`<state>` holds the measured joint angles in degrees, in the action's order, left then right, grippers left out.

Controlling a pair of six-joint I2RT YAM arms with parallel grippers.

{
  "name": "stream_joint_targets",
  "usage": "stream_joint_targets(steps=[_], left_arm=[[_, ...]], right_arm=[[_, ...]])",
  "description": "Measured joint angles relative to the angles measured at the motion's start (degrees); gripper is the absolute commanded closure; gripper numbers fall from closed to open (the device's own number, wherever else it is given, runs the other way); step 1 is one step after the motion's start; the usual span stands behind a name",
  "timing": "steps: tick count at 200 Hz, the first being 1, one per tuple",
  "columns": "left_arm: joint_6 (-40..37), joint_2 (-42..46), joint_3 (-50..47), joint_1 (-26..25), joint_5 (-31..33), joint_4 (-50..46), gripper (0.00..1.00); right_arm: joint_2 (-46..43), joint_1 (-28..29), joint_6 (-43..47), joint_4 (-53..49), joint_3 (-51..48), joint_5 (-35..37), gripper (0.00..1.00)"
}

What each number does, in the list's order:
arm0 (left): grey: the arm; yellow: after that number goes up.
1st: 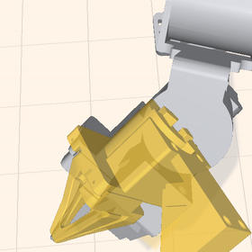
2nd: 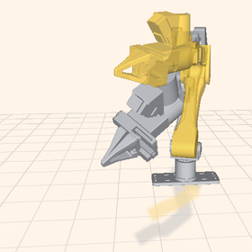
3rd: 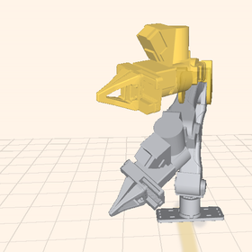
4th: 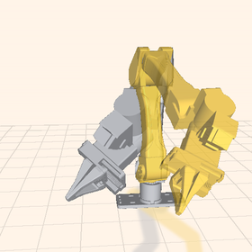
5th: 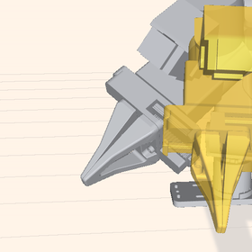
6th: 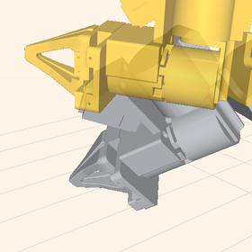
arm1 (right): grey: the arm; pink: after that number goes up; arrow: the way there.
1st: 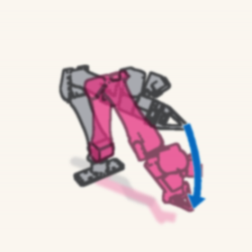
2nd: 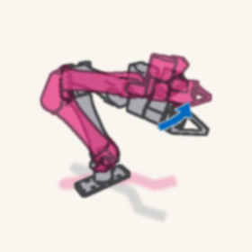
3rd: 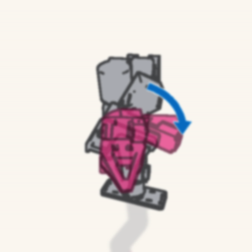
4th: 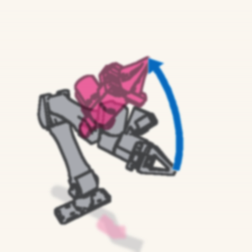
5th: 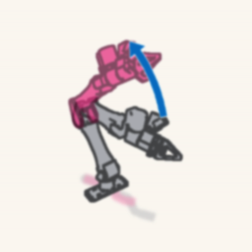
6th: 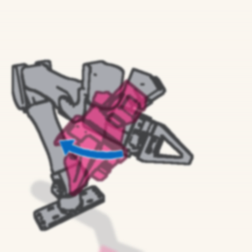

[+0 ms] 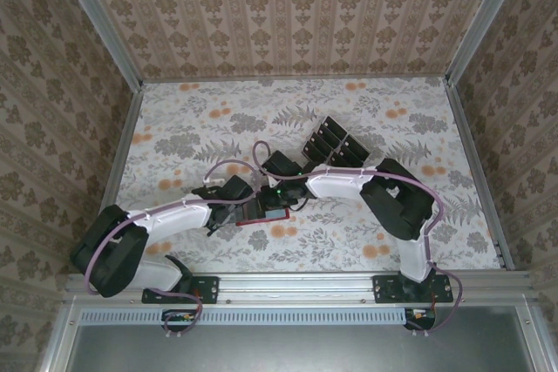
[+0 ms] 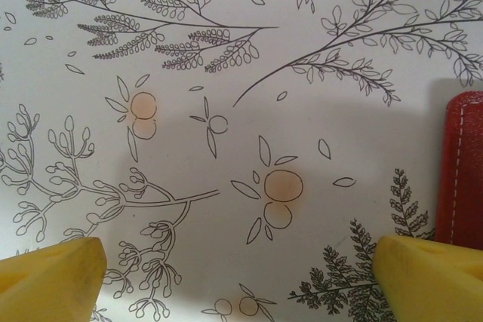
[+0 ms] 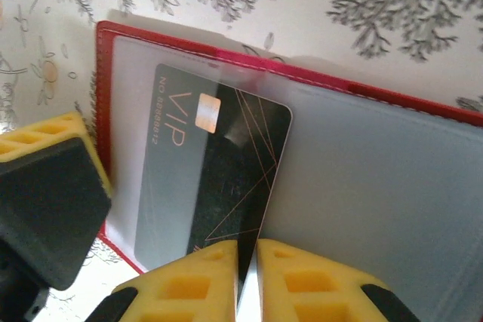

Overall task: Put the credit cards into the card holder
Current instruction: Insert the credit card into the card slot.

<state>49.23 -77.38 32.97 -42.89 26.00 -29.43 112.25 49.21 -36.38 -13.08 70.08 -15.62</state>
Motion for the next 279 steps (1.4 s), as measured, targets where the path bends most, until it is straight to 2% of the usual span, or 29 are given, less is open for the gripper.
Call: stream_joint_targets(steps=[74,84,103,121,168,250,279], left_arm=[[0.7,-0.8,0.0,-1.0,0.5,0.9,0.00],[0.7,-0.8,0.0,-1.0,0.5,0.9,0.00],[0.7,-0.9,0.0,-1.0,0.5,1.0,0.00],[0.7,-0.9,0.0,-1.0,0.6,1.0,0.00],[0.0,-1.6,1.0,-0.4,0.7,0.5,0.00],[-5.5,-1.7,4.7,4.4,-0.5,1.0,0.00],[-6.9,-1.6,5.1,4.4,-0.9,1.3,0.00]], right_arm=[[3.4,1.4,-1.7,0.1,3.5,-1.1,0.83],[3.4,1.4,-1.8,0.1,3.5,-1.1,0.79],[3.3,1.4,-2.0,0.7,3.5,-1.6,0.64],[2.0,1.4,-1.7,2.0,2.4,-1.9,0.59],[-2.0,-0.2,-2.0,3.9,-2.3,-1.8,0.59],[-4.4,-3.3,-2.8,4.2,-7.0,1.1,0.60],[-6.0,-3.5,-2.6,3.5,-7.2,2.0,0.64]])
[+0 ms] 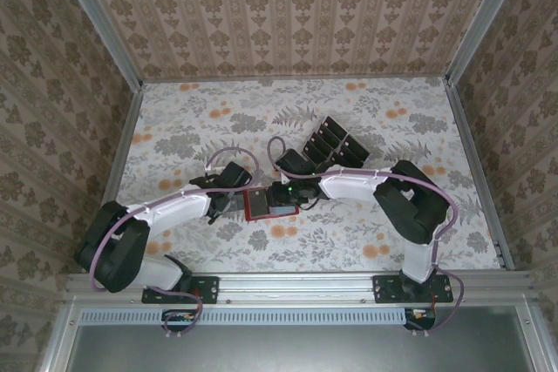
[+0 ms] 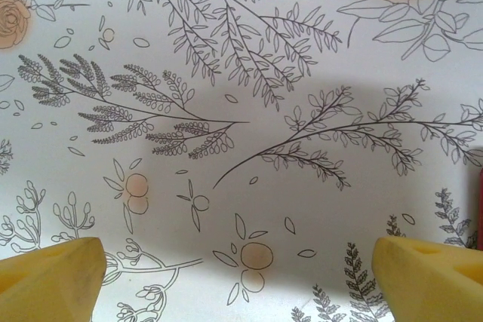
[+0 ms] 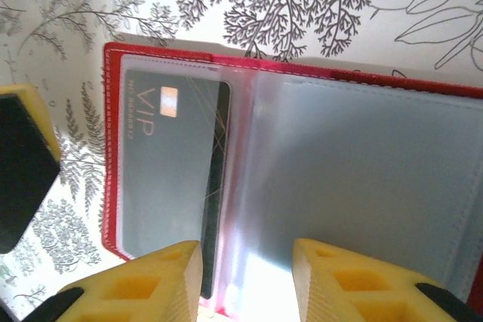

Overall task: Put the credit cards into the card holder
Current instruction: Insert the credit card into the card slot.

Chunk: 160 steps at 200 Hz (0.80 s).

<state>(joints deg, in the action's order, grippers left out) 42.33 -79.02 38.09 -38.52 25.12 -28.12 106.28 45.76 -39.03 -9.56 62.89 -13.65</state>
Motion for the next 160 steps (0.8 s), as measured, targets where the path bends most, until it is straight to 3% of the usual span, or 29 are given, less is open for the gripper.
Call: stream_joint_targets(steps=[86,160], left_arm=[[-0.1,1.6,-1.5,-0.2,-1.8,0.3,0.00],[0.0,1.0,-3.3,-0.8,-2.5,1.5,0.00]], right_arm=[[-1.4,0.8,0.1,0.0,0.1,-0.3,0.91],[1.7,2.4,-0.4,0.2,0.3,-0.6,0.94]])
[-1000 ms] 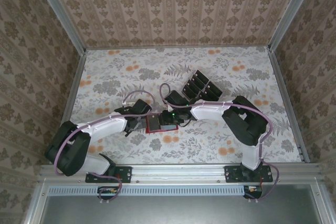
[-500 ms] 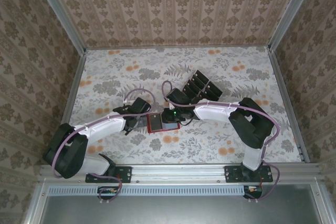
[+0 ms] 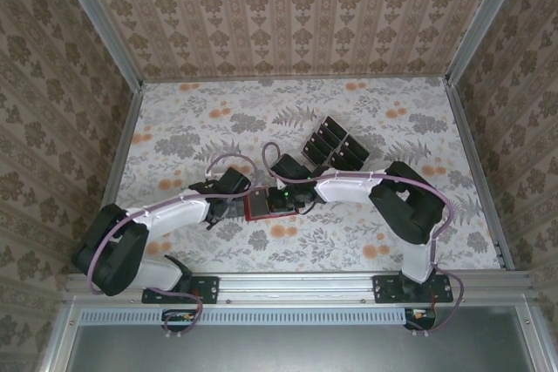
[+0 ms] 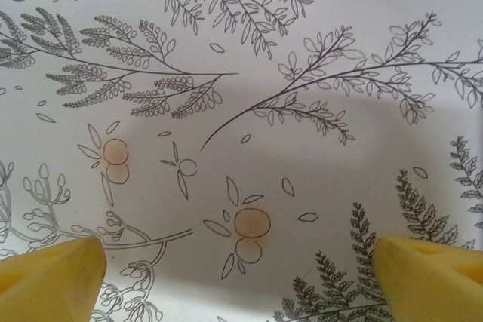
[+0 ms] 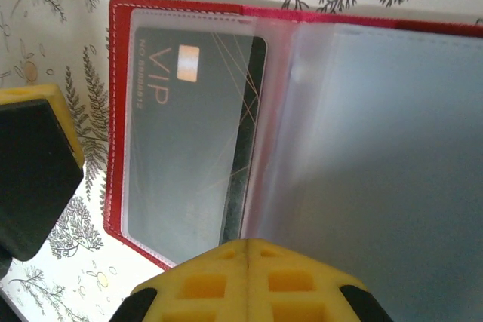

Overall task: Put the credit cards into the card holder
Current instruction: Insert the credit card into the card slot.

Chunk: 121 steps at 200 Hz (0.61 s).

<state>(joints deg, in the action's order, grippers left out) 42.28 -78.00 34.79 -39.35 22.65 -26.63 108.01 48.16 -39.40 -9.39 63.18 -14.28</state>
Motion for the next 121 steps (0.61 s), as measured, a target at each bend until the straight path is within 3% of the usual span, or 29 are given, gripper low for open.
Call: stream_joint_targets(steps=[121], left_arm=[[0.3,-2.6,0.0,-1.1,-0.2,2.7,0.00]], right_arm=[[2.2,1.2,-1.3,0.4,1.9,-1.4,0.94]])
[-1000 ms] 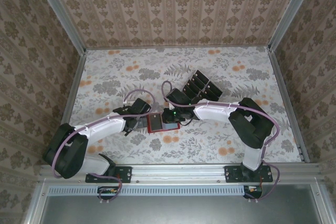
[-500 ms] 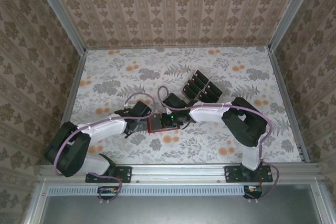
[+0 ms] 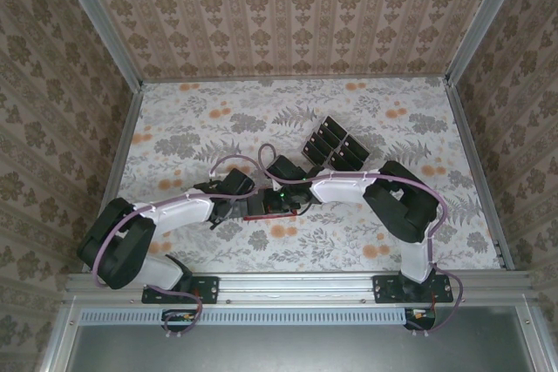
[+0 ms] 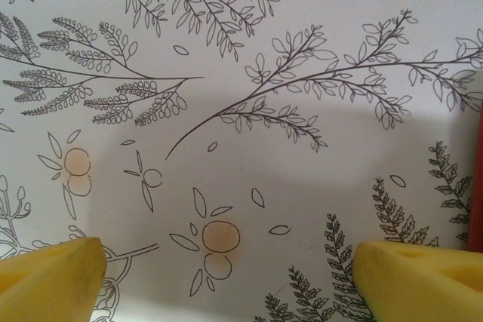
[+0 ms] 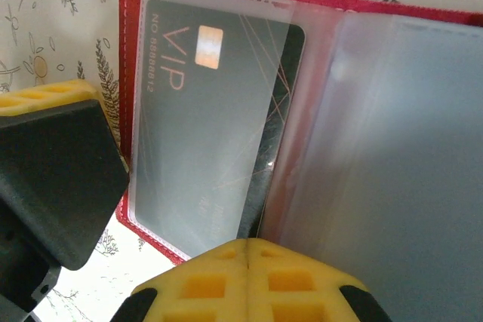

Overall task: Put the credit cards into the card holder
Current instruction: Insert the credit card into the card slot.

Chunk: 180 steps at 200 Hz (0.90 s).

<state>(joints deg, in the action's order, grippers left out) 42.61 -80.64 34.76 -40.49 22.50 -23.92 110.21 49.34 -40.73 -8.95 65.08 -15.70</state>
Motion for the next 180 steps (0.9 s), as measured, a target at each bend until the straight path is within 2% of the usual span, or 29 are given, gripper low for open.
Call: stream_joint_targets(steps=[45,79,106,144,180], left_arm=[[0.2,0.3,0.1,0.0,0.5,-0.7,0.00],[-0.3,3.5,0.3,1.8,0.7,-3.1,0.00],[-2.0,7.8,2.1,3.8,0.3,-4.6,0.00],[-4.2,10.3,5.3,5.4,-1.6,-5.4,0.00],[-5.6,9.6,8.4,5.4,-4.6,-6.6,0.00]], right_arm=[[-0.4,0.1,0.2,-0.3,0.4,-0.9,0.92],[-7.4,-1.9,3.8,-5.6,1.4,0.2,0.65],[-13.7,-7.0,10.0,-12.2,6.2,4.0,0.54],[-14.7,-15.1,19.7,-23.3,14.8,13.1,0.53],[-10.3,-16.2,25.7,-32.0,19.6,21.8,0.55]])
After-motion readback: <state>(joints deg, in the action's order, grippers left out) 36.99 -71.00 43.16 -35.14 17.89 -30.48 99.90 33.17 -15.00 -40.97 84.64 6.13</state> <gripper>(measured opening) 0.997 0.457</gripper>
